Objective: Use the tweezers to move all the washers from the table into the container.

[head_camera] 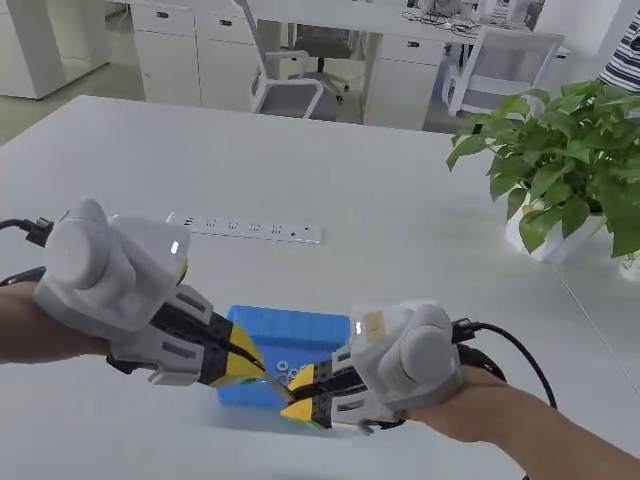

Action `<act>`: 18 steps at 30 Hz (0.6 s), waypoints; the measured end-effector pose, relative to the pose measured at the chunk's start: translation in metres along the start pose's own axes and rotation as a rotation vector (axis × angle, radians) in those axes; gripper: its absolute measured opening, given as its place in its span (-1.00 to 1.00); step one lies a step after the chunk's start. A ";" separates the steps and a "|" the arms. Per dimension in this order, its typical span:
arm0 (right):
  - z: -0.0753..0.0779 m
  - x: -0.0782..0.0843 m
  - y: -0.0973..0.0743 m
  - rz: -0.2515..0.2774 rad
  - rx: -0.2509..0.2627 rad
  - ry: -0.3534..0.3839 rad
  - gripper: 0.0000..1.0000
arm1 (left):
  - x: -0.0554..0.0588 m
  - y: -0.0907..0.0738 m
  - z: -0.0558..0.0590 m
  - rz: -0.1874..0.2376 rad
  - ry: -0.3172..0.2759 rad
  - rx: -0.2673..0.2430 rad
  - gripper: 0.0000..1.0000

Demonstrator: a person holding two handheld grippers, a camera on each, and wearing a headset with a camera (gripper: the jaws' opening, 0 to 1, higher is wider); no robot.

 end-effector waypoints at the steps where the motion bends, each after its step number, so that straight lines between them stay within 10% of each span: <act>1: -0.001 0.002 0.000 -0.003 -0.001 0.000 -0.85 | 0.002 0.002 0.001 -0.001 -0.005 0.002 -0.90; 18: -0.020 0.030 0.023 -0.071 -0.017 0.034 -0.84 | 0.040 0.025 0.015 -0.090 -0.030 0.004 -0.90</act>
Point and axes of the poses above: the centre of the closed fingertips' face, and the gripper's own axes: y roughly forward along the fingers, z roughly to its right, x roughly out of its underside, the point moved 9 cm from there along -y, roughly backward along the fingers, and after that the axes turned 1 degree about y, right-handed, at the moved point
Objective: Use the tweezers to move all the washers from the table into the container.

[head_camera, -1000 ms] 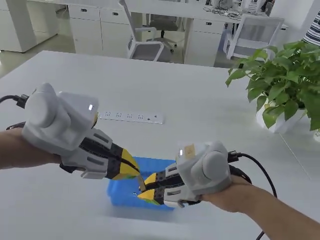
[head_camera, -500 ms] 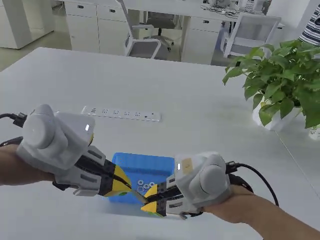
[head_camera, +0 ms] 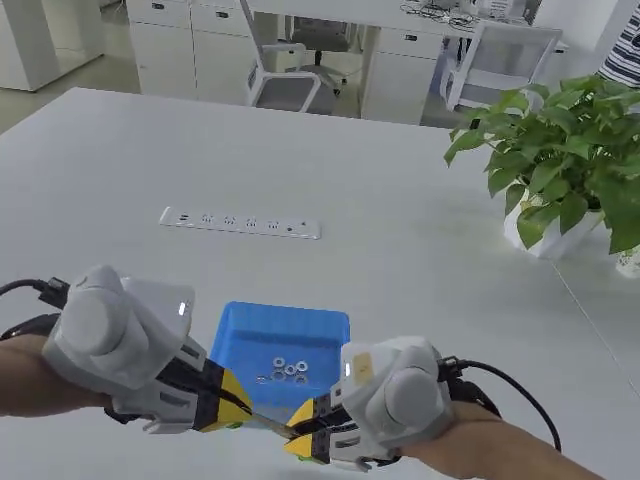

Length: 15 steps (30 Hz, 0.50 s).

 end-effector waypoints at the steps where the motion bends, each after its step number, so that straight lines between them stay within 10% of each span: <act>1: -0.001 0.001 0.001 -0.002 -0.003 0.001 -0.83 | 0.004 0.002 0.000 -0.003 -0.006 0.001 -0.90; 15: -0.006 0.014 0.018 -0.043 -0.021 0.011 -0.81 | 0.035 0.018 0.002 -0.080 -0.045 0.010 -0.90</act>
Point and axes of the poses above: the centre of the closed fingertips' face, and the gripper's own axes: y roughly forward along the fingers, z roughly to its right, x roughly out of its underside, the point moved 9 cm from there along -y, roughly backward along the fingers, and after that the axes turned 1 degree about y, right-handed, at the moved point
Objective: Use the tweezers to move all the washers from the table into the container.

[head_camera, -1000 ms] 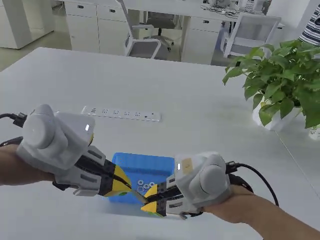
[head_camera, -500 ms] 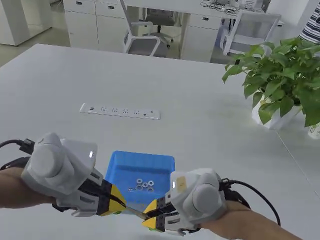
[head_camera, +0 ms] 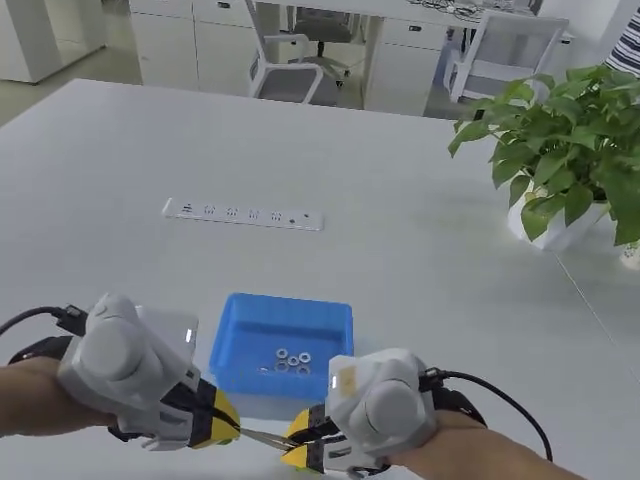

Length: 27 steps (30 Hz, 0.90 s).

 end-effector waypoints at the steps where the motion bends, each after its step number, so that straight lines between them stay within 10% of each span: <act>1: 0.000 0.001 0.001 -0.004 0.000 -0.002 -0.80 | 0.002 0.002 0.000 -0.008 0.001 0.001 -0.90; 27: -0.002 0.017 -0.006 -0.043 0.007 0.001 -0.77 | 0.027 0.024 -0.003 -0.069 -0.043 0.036 -0.90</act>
Point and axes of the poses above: the centre of the closed fingertips' face, and the gripper's own axes: y roughly forward along the fingers, z roughly to its right, x roughly out of its underside, the point moved 9 cm from there along -y, roughly backward along the fingers, and after that the axes turned 1 degree about y, right-handed, at the moved point
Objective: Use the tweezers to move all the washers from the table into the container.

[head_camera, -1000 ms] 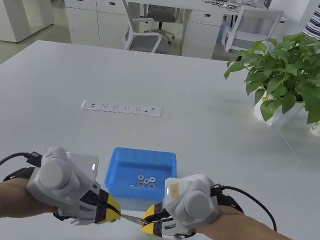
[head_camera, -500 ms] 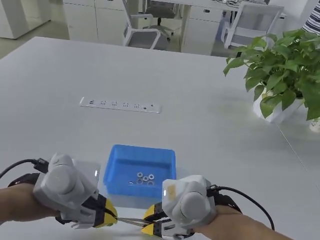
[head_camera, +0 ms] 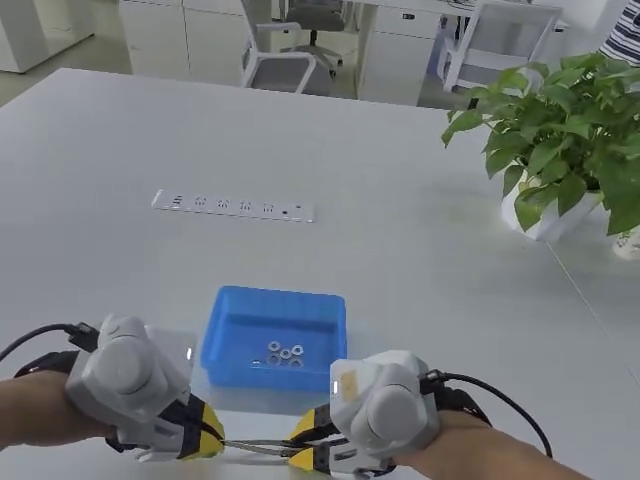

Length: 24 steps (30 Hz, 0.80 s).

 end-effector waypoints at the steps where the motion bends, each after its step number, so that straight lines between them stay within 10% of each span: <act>1: 0.000 0.001 -0.001 -0.002 0.002 0.000 -0.77 | 0.001 0.000 0.000 -0.004 -0.004 0.001 -0.90; 24: -0.005 0.009 -0.009 -0.012 0.010 0.035 -0.79 | 0.006 0.010 0.002 -0.017 -0.032 -0.021 -0.88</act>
Point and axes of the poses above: the centre of the closed fingertips' face, and the gripper's own axes: y roughly forward along the fingers, z roughly to its right, x roughly out of its underside, the point moved 9 cm from there along -y, roughly backward along the fingers, and after that the axes turned 1 degree about y, right-handed, at the moved point
